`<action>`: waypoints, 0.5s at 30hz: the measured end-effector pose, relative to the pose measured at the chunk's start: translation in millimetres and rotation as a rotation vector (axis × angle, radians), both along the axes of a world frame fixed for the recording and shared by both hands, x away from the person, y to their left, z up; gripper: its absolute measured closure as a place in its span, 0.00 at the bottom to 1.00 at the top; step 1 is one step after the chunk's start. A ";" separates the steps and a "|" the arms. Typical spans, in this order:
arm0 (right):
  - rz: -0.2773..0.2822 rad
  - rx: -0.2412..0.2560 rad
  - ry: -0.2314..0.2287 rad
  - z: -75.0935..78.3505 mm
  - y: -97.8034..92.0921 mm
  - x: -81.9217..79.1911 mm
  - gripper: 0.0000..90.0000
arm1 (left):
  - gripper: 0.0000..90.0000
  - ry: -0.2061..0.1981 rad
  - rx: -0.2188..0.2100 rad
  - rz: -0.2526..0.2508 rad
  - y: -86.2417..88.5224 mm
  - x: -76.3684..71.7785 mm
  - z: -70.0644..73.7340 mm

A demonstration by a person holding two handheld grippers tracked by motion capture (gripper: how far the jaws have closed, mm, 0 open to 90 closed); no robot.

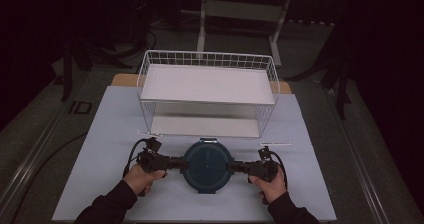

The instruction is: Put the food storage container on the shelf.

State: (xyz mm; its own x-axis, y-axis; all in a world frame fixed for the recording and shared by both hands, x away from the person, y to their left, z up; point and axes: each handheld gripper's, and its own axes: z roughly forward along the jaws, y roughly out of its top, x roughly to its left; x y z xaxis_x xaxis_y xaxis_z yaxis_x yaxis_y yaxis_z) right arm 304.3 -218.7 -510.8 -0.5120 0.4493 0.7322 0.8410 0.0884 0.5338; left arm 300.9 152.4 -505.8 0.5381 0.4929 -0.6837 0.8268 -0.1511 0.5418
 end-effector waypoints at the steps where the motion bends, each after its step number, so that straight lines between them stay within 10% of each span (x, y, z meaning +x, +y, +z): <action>1: -0.005 0.005 0.003 -0.7 -0.1 -0.2 0.63 | 0.62 -0.003 0.001 0.009 -0.5 -0.9 0.4; 15: -0.016 0.010 0.019 1.8 -2.3 -3.2 0.63 | 0.62 -0.023 0.023 0.035 -4.6 -6.2 9.2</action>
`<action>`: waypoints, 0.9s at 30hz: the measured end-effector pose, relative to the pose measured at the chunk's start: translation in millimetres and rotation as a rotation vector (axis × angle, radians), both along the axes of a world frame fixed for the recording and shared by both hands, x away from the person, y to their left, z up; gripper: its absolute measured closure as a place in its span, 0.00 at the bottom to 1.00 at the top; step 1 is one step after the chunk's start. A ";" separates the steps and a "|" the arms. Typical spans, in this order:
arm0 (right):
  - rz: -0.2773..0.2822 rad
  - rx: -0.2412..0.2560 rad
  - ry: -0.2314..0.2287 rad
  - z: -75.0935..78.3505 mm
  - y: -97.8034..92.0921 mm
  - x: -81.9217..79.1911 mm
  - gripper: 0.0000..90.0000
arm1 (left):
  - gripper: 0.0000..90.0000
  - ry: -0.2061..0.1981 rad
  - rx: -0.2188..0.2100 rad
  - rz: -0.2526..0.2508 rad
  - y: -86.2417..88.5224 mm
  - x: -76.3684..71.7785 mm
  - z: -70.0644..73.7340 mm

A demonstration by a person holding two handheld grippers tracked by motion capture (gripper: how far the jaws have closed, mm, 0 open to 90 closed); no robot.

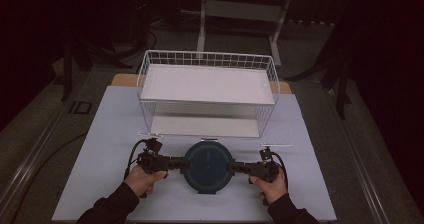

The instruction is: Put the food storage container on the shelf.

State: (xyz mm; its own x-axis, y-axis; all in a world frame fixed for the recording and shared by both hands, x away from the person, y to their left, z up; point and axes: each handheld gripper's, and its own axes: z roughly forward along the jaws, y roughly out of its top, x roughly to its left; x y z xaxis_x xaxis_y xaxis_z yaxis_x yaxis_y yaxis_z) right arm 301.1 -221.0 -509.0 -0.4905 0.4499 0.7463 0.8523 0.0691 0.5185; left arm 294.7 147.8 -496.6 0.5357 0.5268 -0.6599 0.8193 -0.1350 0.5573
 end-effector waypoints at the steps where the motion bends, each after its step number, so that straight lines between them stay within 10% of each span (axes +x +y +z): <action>1: 0.002 0.007 -0.005 1.2 -0.4 0.7 0.63 | 0.62 -0.008 -0.005 -0.001 0.1 0.2 0.8; 27: -0.013 -0.006 -0.151 30.2 1.4 57.1 0.63 | 0.62 -0.186 -0.001 0.024 0.6 54.2 21.1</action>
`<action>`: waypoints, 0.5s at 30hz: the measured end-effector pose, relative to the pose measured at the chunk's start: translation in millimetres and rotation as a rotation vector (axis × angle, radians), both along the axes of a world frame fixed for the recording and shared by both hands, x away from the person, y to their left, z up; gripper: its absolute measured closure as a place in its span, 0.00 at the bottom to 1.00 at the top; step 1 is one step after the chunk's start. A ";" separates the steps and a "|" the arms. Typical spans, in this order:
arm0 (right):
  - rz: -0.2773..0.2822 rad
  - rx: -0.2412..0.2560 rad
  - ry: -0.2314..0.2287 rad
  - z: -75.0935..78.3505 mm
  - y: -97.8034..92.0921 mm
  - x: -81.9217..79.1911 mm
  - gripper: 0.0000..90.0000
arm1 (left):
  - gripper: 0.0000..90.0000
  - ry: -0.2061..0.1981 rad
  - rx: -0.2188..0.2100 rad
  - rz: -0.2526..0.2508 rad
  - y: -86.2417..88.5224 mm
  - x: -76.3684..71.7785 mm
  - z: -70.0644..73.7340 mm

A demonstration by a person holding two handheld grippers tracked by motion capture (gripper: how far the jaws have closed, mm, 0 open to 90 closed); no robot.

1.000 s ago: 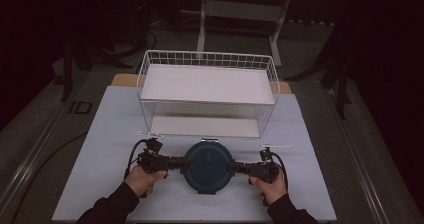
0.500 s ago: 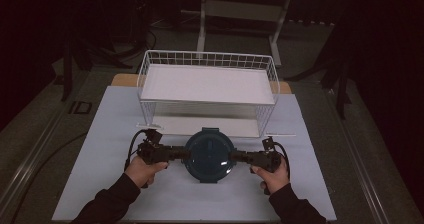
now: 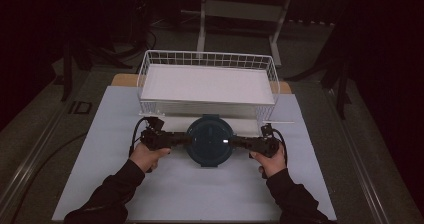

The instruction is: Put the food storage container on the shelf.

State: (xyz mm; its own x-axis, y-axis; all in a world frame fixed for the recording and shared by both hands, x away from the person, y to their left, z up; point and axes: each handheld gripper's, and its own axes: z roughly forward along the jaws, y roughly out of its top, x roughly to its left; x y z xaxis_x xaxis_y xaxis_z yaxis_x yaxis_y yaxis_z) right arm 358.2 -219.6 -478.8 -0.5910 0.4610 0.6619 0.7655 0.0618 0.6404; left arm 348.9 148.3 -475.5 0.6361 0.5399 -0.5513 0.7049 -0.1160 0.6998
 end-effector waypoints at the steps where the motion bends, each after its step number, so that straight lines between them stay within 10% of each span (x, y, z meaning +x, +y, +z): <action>1: -0.002 0.000 -0.006 -0.7 0.2 2.5 0.63 | 0.62 -0.003 -0.003 0.001 0.3 2.1 -1.4; 15: -0.040 -0.027 -0.070 -13.1 5.9 30.7 0.63 | 0.61 -0.054 -0.003 0.048 1.5 25.7 -21.4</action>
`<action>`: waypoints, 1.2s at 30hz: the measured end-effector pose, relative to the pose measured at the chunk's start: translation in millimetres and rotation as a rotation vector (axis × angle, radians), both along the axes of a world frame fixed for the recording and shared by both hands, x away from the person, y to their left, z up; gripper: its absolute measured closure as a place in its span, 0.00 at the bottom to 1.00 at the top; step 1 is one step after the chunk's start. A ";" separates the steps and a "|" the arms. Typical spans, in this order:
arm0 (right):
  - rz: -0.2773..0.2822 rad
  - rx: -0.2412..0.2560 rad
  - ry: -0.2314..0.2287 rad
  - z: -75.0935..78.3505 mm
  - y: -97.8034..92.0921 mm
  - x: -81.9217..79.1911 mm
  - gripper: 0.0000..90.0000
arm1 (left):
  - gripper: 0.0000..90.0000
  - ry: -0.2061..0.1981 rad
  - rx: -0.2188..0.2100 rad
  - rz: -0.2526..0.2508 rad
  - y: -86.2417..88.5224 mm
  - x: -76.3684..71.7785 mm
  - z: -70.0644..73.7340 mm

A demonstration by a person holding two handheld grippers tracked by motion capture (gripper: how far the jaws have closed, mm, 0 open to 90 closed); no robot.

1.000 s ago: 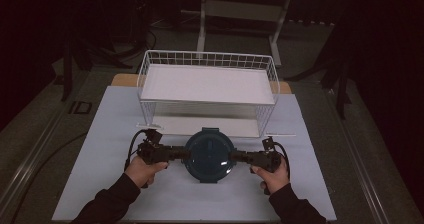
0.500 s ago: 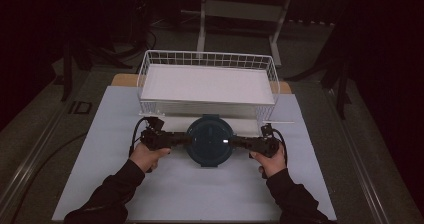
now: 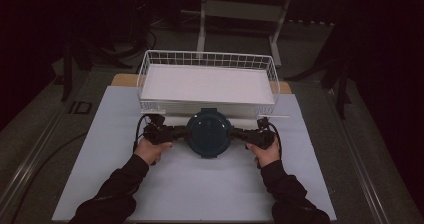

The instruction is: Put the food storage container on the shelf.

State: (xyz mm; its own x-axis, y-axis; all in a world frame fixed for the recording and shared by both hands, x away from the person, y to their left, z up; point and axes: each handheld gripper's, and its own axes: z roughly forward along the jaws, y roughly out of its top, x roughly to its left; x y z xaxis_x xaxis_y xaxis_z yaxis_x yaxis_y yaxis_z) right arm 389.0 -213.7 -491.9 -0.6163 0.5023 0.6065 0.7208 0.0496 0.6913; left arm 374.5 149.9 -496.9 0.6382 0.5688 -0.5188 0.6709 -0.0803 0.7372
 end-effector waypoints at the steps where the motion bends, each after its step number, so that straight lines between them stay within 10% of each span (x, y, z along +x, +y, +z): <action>1: 0.000 -0.004 0.003 -0.8 0.3 1.3 0.63 | 0.61 0.000 0.005 0.005 -0.7 1.2 -0.4; 18: -0.037 -0.033 -0.038 -11.2 0.6 16.1 0.62 | 0.61 0.030 -0.003 0.041 -5.5 15.4 -8.0; 25: -0.048 -0.042 -0.035 -12.9 -1.2 17.5 0.62 | 0.61 -0.022 0.042 0.032 -7.1 18.5 -5.1; 36: -0.088 -0.088 -0.089 -12.5 4.3 16.3 0.58 | 0.56 0.000 -0.022 0.054 -4.7 20.6 -14.9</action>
State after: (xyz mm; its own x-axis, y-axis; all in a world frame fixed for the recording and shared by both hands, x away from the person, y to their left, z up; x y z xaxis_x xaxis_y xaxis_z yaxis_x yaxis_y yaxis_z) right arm 405.3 -209.4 -504.4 -0.6167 0.6056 0.5029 0.6614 0.0522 0.7482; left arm 395.2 145.2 -511.8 0.6069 0.5908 -0.5317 0.6736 -0.0273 0.7386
